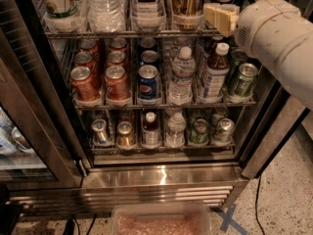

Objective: Pick pepsi can from top shelf of fridge

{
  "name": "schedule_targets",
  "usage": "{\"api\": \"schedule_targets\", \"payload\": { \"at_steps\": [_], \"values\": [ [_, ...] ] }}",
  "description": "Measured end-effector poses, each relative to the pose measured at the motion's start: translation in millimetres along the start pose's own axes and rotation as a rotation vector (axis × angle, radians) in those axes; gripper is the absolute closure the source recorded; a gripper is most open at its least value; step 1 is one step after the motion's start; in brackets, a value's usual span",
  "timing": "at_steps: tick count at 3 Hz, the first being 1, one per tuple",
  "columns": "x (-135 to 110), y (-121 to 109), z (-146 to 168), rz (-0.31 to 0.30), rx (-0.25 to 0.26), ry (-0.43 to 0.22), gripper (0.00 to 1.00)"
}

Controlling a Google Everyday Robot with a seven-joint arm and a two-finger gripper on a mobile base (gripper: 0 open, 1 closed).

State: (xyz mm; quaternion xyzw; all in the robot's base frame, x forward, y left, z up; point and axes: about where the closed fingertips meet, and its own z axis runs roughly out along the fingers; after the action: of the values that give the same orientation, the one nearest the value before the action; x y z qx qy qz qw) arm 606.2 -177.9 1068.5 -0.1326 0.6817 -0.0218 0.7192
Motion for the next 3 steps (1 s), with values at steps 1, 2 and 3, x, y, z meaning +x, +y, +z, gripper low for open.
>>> {"api": "schedule_targets", "payload": {
  "at_steps": [1, 2, 3],
  "values": [
    [1.4, -2.8, 5.7, -0.005, 0.014, -0.002, 0.24],
    [1.8, -5.1, 10.6, -0.011, 0.028, -0.003, 0.3],
    [-0.8, -9.2, 14.7, -0.018, 0.043, -0.006, 0.3]
  ]
}}
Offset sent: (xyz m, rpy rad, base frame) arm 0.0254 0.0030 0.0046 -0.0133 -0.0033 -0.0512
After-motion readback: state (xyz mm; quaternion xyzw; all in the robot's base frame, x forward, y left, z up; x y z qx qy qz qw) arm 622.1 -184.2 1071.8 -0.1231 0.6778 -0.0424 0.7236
